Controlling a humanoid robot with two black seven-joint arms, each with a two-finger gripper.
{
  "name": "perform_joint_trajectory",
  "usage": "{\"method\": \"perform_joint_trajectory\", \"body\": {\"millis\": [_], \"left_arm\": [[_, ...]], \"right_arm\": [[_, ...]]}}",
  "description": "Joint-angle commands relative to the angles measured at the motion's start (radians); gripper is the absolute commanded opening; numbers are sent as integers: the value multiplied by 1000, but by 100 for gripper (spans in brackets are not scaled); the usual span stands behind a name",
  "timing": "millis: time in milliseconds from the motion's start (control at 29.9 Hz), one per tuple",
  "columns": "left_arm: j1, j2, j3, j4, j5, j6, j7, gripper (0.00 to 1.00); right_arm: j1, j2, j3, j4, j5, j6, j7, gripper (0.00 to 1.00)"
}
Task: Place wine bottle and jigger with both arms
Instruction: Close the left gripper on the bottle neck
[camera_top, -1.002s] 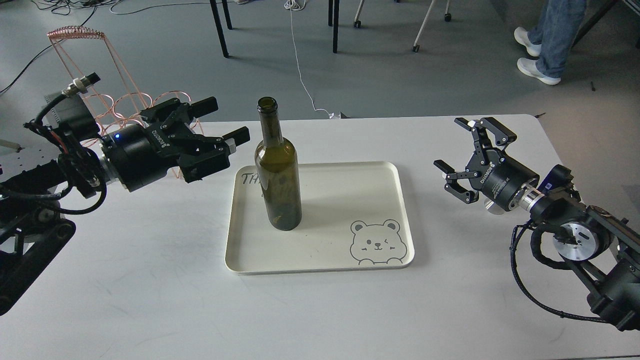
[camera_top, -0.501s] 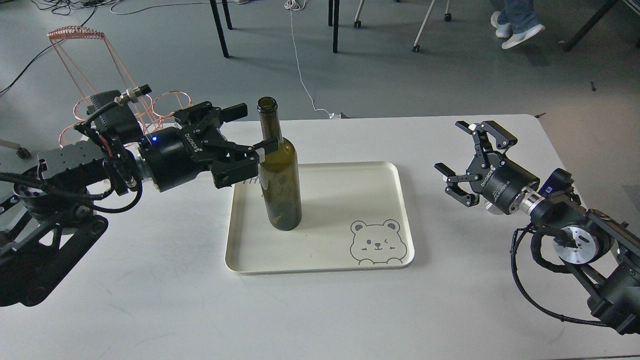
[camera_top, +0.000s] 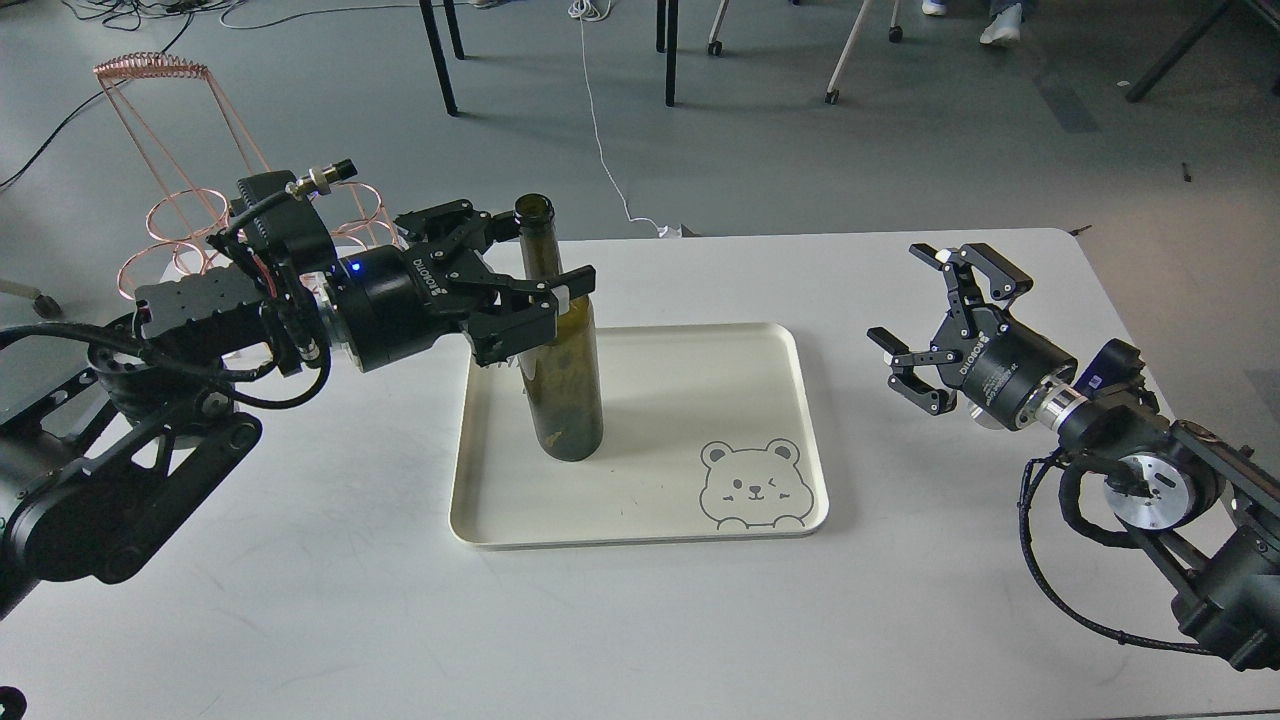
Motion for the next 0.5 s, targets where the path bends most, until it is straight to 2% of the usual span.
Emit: {"method": "perform_joint_trajectory", "body": {"millis": [0,334,401,467], "left_arm": [[-12,-16,1,9,0,0,0,81],[-12,-19,1,13,0,0,0,55],[-12,-19,1,13,0,0,0,48],[-12,-19,1,13,0,0,0,34]], "right_arm": [[-3,2,0,0,0,0,1,99],[-10,5,-2,1,-2,0,1,99],[-12,10,-2,1,-2,0,1,99],[-12,10,-2,1,-2,0,1,99]]}}
